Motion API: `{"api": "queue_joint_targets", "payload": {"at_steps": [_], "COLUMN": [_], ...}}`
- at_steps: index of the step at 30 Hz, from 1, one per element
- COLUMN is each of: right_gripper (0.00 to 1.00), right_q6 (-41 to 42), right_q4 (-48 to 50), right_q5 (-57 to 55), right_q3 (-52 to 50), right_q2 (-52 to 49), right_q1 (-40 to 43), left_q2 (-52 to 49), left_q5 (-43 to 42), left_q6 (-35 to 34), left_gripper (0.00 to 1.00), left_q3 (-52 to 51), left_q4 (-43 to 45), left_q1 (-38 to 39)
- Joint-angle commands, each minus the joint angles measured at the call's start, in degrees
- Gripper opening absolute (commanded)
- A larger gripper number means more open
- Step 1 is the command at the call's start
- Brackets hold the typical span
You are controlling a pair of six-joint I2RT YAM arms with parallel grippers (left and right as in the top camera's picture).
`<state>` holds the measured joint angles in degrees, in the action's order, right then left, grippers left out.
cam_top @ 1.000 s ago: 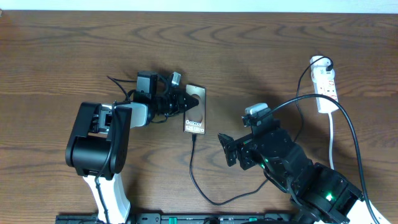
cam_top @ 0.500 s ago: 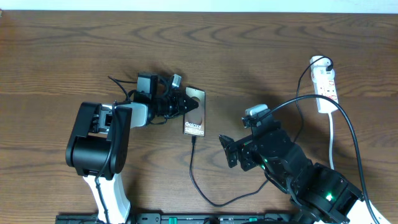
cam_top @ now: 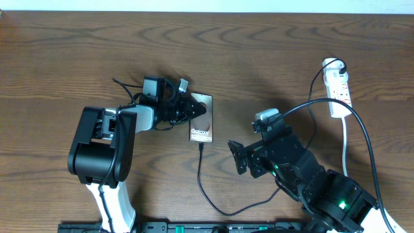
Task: Plug charger to phone and switch on socket
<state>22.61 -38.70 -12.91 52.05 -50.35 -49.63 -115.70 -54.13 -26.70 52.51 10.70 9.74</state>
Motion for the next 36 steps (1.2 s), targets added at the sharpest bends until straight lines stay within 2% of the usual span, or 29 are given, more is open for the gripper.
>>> {"api": "queue_joint_targets", "payload": {"at_steps": [1, 5, 8, 14, 22, 36], "right_gripper": [0.99, 0.99, 0.99, 0.99, 0.99, 0.99], "right_q6": [0.79, 0.96, 0.98, 1.18, 2.67, 3.56], "right_q4": [-0.04, 0.15, 0.24, 0.76, 0.79, 0.74], "right_q5": [-0.94, -0.92, -0.92, -0.92, -0.87, -0.46], "right_q3": [0.76, 0.76, 0.76, 0.76, 0.76, 0.76], "right_q2": [-0.17, -1.09, -1.77, -2.58, -2.6, -4.94], "right_q1": [0.31, 0.31, 0.31, 0.31, 0.31, 0.31], "left_q2": [-0.07, -0.07, -0.07, -0.07, -0.04, -0.04], "left_q5": [4.76, 8.55, 14.71, 20.11, 22.14, 25.77], "left_q6": [1.42, 1.4, 1.75, 6.12, 8.7, 8.66], "left_gripper": [0.25, 0.27, 0.27, 0.29, 0.33, 0.36], "left_q3": [0.22, 0.22, 0.24, 0.28, 2.25, 4.11], "left_q4": [-1.07, -3.56, -7.61, -11.37, -14.34, -18.21], "left_q1": [0.0, 0.02, 0.79, 3.8, 5.86, 7.5]}}
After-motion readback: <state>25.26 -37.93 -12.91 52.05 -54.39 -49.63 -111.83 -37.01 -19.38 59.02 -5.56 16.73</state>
